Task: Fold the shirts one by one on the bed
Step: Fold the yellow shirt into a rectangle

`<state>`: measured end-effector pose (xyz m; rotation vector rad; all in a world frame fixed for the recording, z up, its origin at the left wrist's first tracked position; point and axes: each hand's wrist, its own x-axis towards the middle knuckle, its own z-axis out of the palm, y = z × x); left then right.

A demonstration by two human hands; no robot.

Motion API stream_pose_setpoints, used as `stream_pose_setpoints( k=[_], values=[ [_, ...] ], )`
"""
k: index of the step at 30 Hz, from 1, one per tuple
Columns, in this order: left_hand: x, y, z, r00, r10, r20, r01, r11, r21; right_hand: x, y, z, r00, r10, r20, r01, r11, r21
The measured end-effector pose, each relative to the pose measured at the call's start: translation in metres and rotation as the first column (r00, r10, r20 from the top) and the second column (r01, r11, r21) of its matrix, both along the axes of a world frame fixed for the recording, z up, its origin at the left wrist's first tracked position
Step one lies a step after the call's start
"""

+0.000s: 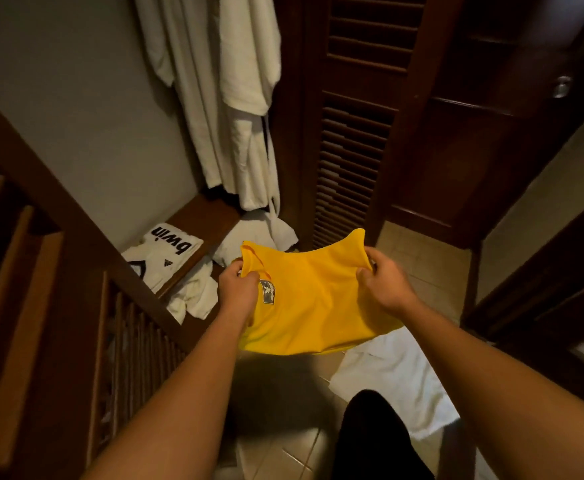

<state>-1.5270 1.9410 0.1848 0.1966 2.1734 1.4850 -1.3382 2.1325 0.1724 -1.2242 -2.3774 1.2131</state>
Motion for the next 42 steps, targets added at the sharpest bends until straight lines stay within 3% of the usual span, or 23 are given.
stream_pose_setpoints(
  k=[5,14,29,37,42],
  values=[
    [-0.049,0.04,-0.007,0.994,0.105,0.039,-0.104,0.994,-0.02,-0.07,0.067,-0.01,0.992,0.123,-0.002,-0.123,0.992,0.004],
    [-0.11,0.113,0.017,0.952,0.306,-0.022,-0.306,0.952,-0.021,-0.186,0.193,0.0,0.938,0.347,-0.001,-0.347,0.938,-0.021],
    [-0.245,0.079,-0.023,0.769,0.639,-0.024,-0.639,0.769,-0.008,-0.417,0.166,-0.034,0.729,0.684,-0.036,-0.683,0.729,0.033],
    [-0.348,0.053,-0.144,0.679,0.725,-0.112,-0.732,0.681,-0.026,-0.554,0.133,-0.155,0.631,0.767,-0.118,-0.763,0.641,0.086],
    [-0.393,0.045,-0.236,0.619,0.778,-0.105,-0.779,0.626,0.049,-0.623,0.129,-0.258,0.636,0.743,-0.208,-0.747,0.661,0.078]
  ],
)
